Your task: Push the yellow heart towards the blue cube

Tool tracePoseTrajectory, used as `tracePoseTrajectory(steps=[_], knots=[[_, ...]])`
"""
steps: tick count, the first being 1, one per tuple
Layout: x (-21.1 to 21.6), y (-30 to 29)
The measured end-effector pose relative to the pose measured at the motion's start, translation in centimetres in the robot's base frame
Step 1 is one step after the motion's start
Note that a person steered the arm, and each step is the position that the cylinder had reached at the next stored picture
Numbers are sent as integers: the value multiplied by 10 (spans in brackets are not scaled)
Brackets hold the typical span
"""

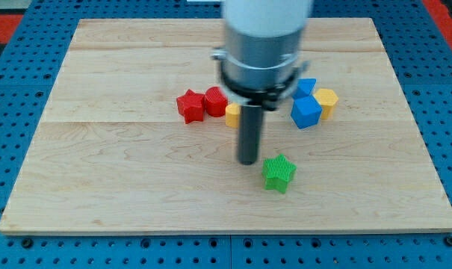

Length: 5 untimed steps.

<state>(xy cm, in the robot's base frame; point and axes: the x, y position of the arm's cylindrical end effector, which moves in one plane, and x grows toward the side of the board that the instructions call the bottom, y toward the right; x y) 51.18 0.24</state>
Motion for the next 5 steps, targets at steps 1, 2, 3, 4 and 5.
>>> tracePoseTrajectory(steps=[1,2,3,4,5], knots=[[-18,-46],[-49,-49],[-76,-39],[-84,-19],[-84,8]])
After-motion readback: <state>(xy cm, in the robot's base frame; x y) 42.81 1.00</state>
